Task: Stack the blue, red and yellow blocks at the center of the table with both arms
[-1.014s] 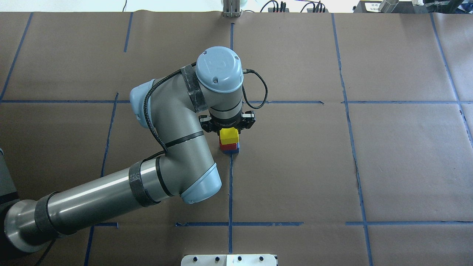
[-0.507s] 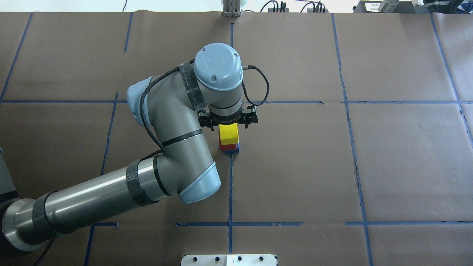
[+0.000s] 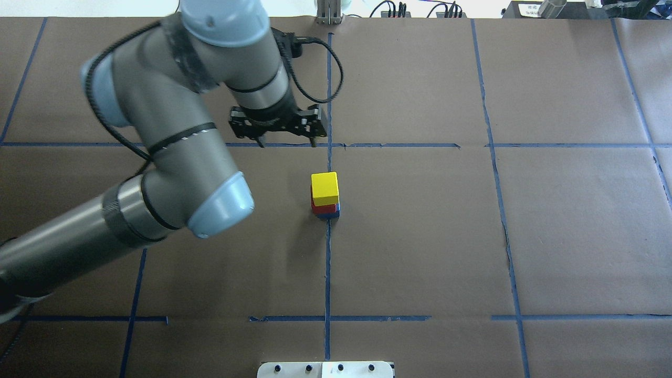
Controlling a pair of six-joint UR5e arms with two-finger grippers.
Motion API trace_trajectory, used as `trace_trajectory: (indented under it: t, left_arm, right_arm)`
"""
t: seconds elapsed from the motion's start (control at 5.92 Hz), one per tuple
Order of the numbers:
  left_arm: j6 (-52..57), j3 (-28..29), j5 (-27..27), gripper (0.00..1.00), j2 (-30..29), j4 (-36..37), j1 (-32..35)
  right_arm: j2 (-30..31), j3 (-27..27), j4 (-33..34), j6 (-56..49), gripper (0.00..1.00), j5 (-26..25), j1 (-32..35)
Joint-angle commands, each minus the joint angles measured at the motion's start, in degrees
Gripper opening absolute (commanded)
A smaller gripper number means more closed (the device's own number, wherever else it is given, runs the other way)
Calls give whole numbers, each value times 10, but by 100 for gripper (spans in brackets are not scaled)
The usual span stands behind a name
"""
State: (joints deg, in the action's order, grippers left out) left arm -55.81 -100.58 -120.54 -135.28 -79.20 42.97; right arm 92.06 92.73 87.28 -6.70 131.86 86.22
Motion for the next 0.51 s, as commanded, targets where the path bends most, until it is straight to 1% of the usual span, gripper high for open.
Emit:
trace_trajectory:
  t: [0.0,0.17,0.34]
  left_arm:
    - [254,-74,-79,100,156,3,118]
    - [358,-91,-127,100,257,-3,194]
    - [465,-81,-148,100,331,-20,277]
  right_arm:
    - [5,5,0,-1,99,2,0]
    - [12,5,0,0,99,3,2]
    - [12,5,0,0,100,7,2]
